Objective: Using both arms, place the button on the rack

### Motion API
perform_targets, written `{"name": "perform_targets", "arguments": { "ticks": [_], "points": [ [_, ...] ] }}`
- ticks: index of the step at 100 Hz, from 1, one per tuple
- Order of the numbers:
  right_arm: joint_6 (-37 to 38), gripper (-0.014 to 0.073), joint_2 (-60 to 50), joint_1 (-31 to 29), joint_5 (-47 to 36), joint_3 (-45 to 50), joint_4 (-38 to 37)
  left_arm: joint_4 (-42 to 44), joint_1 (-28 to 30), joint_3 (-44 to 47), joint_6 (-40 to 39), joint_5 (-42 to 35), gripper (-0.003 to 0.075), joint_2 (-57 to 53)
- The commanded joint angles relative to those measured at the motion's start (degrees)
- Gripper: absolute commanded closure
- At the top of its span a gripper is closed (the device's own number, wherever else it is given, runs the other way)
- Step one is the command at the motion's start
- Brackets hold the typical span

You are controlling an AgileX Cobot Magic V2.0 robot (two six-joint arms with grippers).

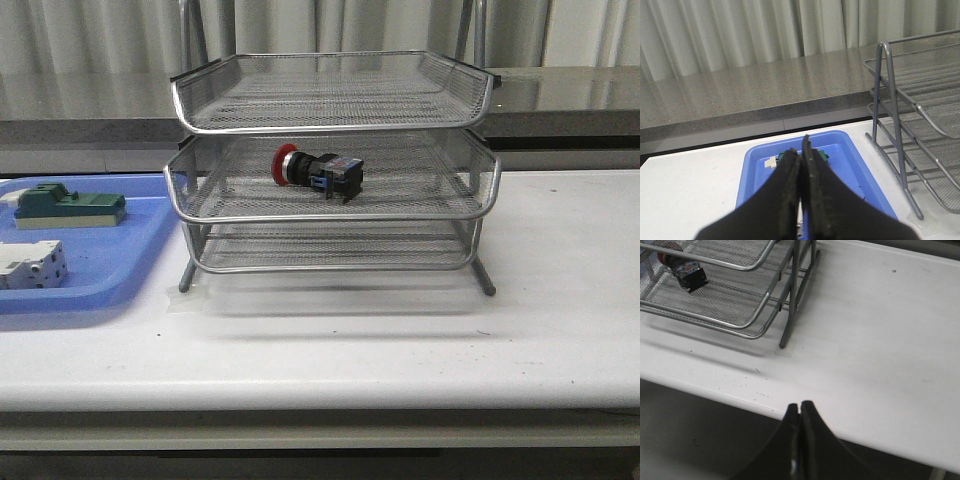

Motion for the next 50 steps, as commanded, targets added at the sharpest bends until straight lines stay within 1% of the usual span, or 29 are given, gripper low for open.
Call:
{"name": "perform_targets", "arguments": {
  "ticks": [1, 18, 32, 42, 50],
  "points": [
    [0.0, 0.0654, 0.0, -0.4, -3.7, -1.5, -0.1, -0.8, 0.1, -1.5, -0.6, -4.4, 0.0740, 0.2],
    [0.0, 0.0654, -0.8, -0.4, -4.9, -0.6, -0.8, -0.8, 0.1, -1.5, -0.6, -4.4, 0.0740, 0.2],
    [1.8, 0.0654, -5.6, -0.4, -14.0, 4.6, -1.3, -0.8, 0.1, -1.5, -0.6, -4.4, 0.0740, 0.2],
    [6.7, 0.0654, -10.0, -0.4, -21.0, 10.0, -4.1, -0.8, 0.1, -1.5, -0.6, -4.4, 0.0740, 0.2],
    [11.0, 0.0654, -13.4, -0.4, -24.8, 14.7, -7.2, -0.8, 0.1, -1.5, -0.6, -4.4, 0.0740, 0.2]
  ]
}}
